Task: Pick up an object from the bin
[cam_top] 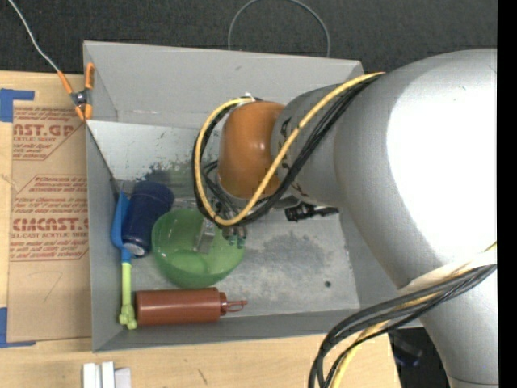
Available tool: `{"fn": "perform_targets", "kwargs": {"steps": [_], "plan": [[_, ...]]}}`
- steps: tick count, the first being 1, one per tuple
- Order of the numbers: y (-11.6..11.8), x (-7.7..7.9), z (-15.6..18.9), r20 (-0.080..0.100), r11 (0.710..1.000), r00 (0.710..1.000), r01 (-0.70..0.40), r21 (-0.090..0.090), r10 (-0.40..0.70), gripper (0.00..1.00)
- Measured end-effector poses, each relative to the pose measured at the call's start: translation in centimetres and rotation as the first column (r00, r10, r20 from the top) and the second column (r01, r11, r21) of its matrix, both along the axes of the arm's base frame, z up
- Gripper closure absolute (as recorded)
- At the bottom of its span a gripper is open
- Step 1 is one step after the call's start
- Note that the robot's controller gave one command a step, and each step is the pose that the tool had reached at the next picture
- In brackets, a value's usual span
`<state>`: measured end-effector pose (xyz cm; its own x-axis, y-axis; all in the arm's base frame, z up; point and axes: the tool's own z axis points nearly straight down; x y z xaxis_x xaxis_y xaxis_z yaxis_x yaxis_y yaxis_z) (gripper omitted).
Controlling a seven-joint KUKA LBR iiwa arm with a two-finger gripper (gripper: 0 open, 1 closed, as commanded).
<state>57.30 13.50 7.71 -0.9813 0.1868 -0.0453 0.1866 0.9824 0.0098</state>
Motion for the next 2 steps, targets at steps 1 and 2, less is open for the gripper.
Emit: {"fn": "perform_targets", "kwargs": {"steps": [1, 2], "plan": [[-0.2, 1.1, 5.6, 0.011, 0.999, 0.999, -0.046, -0.002, 0.046, 1.00], [0.3, 1.4, 11.8, 0.011, 0.998, 0.998, -0.064, -0.001, 0.064, 1.00]]}}
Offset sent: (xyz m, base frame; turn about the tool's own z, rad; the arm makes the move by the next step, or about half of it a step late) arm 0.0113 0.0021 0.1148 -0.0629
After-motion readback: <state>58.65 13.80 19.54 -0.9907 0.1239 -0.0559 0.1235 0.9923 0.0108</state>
